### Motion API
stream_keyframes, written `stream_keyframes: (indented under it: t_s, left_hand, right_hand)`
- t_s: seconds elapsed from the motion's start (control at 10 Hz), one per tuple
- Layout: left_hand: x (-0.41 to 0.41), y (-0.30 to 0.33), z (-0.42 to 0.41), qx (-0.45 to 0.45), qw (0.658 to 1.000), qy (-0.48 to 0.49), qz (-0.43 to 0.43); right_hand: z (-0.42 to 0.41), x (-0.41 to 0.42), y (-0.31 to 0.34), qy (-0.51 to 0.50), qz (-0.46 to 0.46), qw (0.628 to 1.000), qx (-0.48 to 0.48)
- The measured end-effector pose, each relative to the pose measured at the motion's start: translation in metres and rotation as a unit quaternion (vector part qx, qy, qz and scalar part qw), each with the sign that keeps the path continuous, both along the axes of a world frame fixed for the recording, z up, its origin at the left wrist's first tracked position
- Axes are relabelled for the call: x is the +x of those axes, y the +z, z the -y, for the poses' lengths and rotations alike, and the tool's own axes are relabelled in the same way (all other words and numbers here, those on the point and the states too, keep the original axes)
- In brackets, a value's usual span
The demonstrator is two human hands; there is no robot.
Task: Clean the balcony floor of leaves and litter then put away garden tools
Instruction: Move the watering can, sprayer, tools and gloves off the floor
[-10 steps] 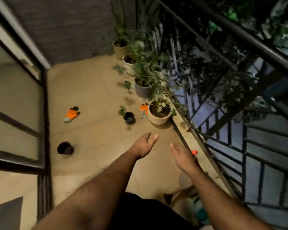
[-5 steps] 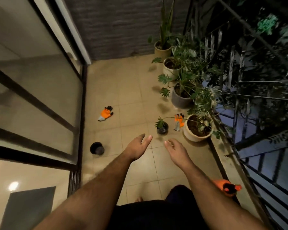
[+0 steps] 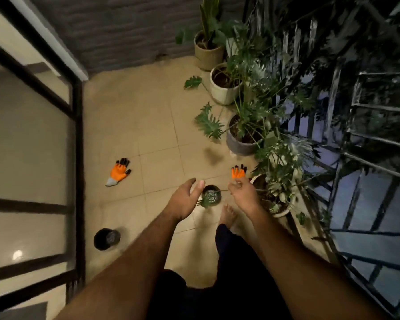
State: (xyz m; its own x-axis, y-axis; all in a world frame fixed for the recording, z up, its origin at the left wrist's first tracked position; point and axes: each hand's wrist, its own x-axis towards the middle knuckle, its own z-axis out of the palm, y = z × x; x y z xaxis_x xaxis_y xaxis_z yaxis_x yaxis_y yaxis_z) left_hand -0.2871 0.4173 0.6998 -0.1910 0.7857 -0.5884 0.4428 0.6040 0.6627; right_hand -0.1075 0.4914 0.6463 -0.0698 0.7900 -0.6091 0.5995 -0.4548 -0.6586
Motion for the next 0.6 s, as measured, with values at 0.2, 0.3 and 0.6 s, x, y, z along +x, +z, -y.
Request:
stream_keyframes:
  t_s: [0.2,0.3,0.6]
  left_hand:
    - [0.011,-0.069,-0.119,-0.038,0.998,0.014,0.045]
    - [0.006,-0.139,-0.168,-0.067,0.996,0.008,0.051]
    - [0.01,-0.446,-0.29,-0.156,0.983,-0.061,0.071]
  right_hand:
    - [-0.12,-0.001,-0.113,-0.003,0.032,0.996,-0.085]
    - [-0.159,-0.007,-0.185,0.035,0.052,0.996,-0.065]
    - [-0.222,-0.012,-0.449,-0.017,0.123,0.989,-0.078]
